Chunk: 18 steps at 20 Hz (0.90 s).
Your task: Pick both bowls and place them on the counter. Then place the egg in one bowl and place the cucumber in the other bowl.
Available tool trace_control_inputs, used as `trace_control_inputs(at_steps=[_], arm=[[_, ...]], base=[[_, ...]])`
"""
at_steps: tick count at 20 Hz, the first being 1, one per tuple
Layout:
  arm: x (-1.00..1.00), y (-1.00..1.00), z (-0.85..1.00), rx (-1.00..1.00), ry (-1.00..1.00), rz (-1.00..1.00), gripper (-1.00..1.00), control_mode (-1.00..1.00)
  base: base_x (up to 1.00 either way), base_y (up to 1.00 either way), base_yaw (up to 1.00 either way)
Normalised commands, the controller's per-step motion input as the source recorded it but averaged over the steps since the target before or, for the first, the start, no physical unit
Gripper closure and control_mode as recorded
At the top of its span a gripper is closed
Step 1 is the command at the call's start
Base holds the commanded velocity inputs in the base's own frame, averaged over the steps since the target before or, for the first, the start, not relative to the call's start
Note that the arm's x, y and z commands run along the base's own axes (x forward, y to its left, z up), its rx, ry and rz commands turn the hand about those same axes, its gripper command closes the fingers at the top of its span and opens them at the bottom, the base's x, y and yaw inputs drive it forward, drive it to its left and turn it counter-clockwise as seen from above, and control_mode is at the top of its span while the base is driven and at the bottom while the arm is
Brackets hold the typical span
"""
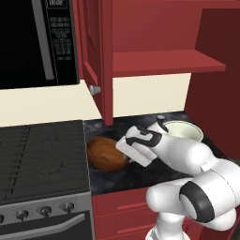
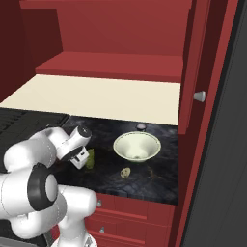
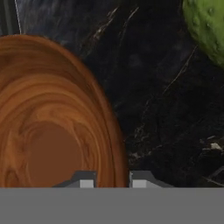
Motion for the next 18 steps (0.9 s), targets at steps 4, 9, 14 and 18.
trace_control_inputs(at_steps=[4, 9, 14, 18], arm=[[-0.12, 0.01, 0.18, 0.0, 0.0, 0.0, -1.0, -1.0], [-0.17, 0.0, 0.43, -0.04, 0.02, -0.01, -1.0, -1.0], [-0.02, -0.12, 0.6, -0.08, 0.01, 0.0, -1.0, -1.0], [0.0, -0.37, 0.48, -0.08, 0.02, 0.0, -1.0, -1.0]], base=[[0.0, 0.0, 0.0], [0.0, 0.0, 0.0], [0.0, 0.0, 0.0], [0.0, 0.0, 0.0]])
